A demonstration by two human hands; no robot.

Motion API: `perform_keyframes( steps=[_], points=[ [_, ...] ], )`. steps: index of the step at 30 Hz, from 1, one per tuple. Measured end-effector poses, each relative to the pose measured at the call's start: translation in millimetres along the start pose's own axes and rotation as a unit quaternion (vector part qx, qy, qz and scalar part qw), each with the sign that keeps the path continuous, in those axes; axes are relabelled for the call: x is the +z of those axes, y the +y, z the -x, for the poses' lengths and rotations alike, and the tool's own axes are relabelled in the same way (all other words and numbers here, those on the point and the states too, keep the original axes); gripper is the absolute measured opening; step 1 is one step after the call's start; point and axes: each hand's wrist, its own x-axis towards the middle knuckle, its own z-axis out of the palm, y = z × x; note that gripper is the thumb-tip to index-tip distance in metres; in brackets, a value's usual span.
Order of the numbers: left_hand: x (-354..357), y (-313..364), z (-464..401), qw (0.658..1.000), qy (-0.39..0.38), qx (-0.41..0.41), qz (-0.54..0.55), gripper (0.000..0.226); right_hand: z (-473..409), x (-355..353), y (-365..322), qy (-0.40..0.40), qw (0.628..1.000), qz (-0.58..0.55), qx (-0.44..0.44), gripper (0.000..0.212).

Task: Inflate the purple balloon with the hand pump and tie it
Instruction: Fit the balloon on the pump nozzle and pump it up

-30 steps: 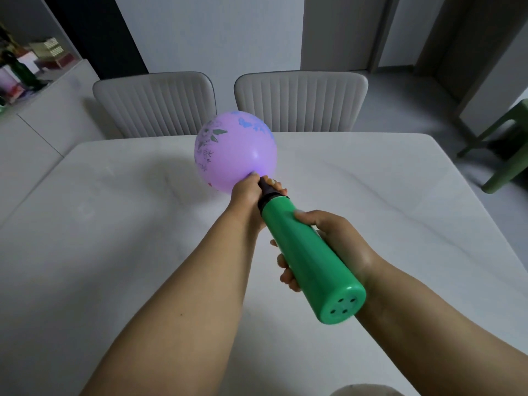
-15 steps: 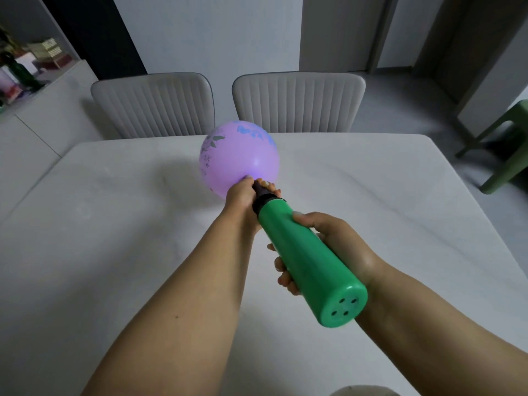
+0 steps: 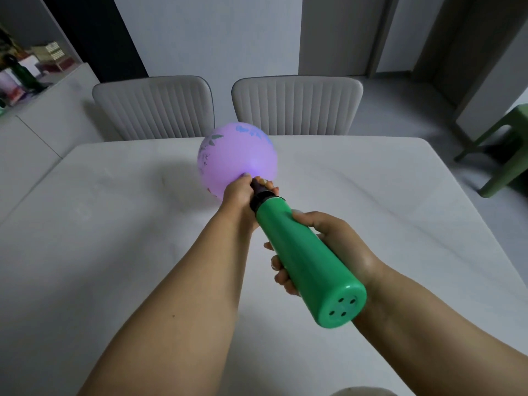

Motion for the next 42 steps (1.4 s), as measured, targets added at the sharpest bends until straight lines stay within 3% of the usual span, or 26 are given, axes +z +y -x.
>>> perform_keyframes(
  steps=[6, 12, 20, 26, 33, 38, 42],
  points=[
    [-6, 8, -5, 1.000, -0.002, 0.004, 0.008, 0.043, 18, -7, 7, -0.038, 0.999, 0.008, 0.019, 0.046],
    [5, -3, 1, 1.000, 0.004, 0.000, -0.029, 0.045, -6, 5, -9, 0.009, 1.000, 0.009, -0.010, 0.044],
    [-6, 5, -7, 1.000, 0.011, -0.002, 0.000, 0.042, 13, -11, 7, -0.028, 0.999, 0.027, 0.021, 0.049],
    [7, -6, -1, 0.999, -0.010, 0.006, -0.044, 0.045, -8, -2, -7, 0.015, 0.999, 0.041, -0.012, 0.046],
    [-5, 9, -8, 1.000, 0.000, 0.006, -0.007, 0.044, 11, -9, 7, -0.032, 0.998, 0.045, 0.012, 0.053],
    [4, -5, -4, 1.000, 0.001, 0.004, -0.014, 0.044, -5, -1, -8, 0.012, 0.999, 0.034, 0.001, 0.045],
    [-4, 4, -9, 1.000, -0.002, 0.011, -0.017, 0.046, -5, -5, 0, 0.007, 0.999, 0.033, 0.001, 0.050]
  ],
)
